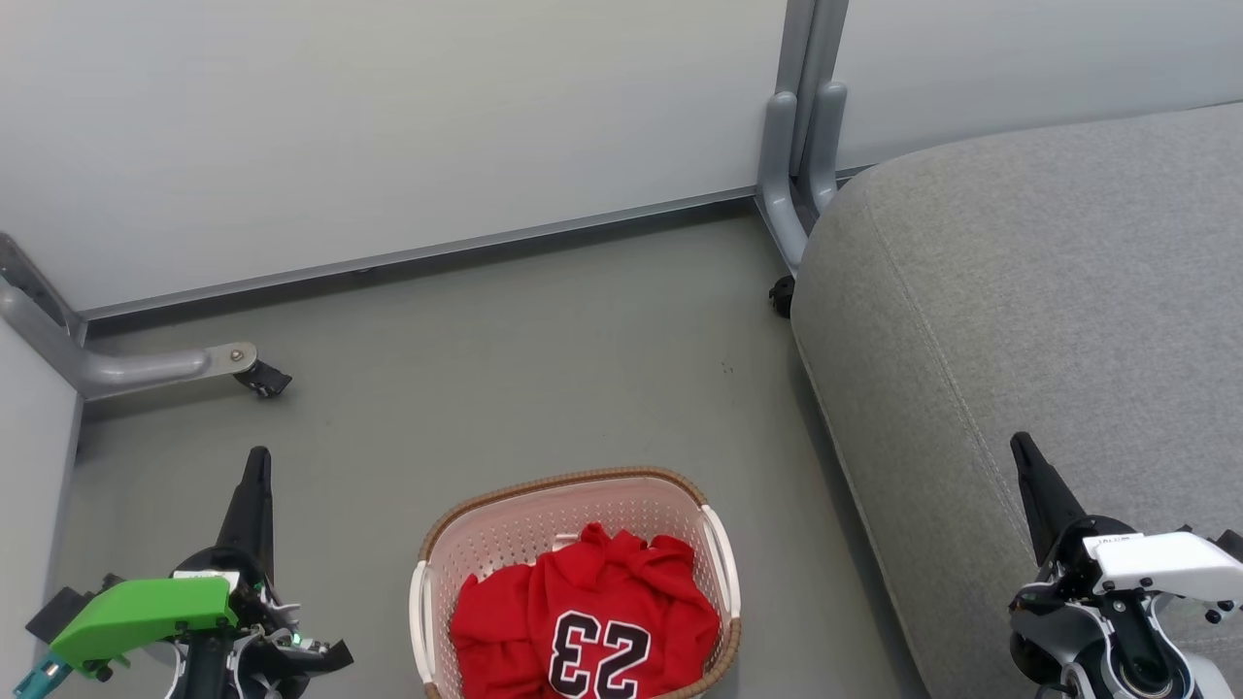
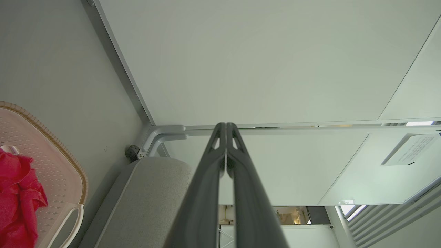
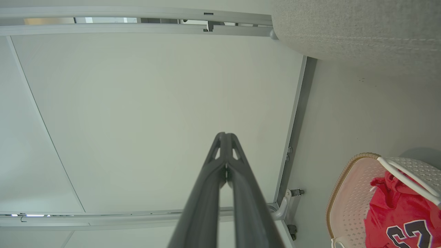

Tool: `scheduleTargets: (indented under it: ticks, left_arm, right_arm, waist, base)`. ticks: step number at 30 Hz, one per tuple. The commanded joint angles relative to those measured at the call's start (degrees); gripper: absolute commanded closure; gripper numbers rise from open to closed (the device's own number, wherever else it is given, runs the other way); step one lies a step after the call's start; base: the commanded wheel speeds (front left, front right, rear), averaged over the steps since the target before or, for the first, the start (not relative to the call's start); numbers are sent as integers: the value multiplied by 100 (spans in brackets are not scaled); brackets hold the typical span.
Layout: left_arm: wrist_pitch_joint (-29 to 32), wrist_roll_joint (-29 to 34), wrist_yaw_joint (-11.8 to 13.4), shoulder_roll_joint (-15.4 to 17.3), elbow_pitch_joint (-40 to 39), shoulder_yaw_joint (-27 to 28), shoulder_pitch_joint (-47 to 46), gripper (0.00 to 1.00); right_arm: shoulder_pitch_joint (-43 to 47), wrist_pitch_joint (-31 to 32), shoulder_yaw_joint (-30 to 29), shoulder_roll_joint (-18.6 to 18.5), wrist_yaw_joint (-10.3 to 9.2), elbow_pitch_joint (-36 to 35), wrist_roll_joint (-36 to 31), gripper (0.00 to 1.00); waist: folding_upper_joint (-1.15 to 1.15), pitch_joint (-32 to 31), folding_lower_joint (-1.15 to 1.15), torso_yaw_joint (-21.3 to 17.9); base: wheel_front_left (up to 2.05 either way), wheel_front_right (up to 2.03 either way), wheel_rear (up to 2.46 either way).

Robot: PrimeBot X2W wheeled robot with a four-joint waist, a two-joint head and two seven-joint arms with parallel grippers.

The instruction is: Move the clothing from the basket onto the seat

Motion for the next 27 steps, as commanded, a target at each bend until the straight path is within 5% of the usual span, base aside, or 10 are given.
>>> scheduleTargets:
  ticks: [1,27]
  left_arm:
    - [14,-18,-23,5,-12,8,-64,100]
    - [14,-18,-23,5,-11,8,-64,100]
  right_arm:
    - [-49,13,-6,-17,-2,11,-5,100]
    - [-49,13,-6,-17,-2,11,-5,100]
  waist:
    - [0,0,0,0]
    - [0,0,0,0]
  base:
    - [0,0,0]
    - [0,0,0]
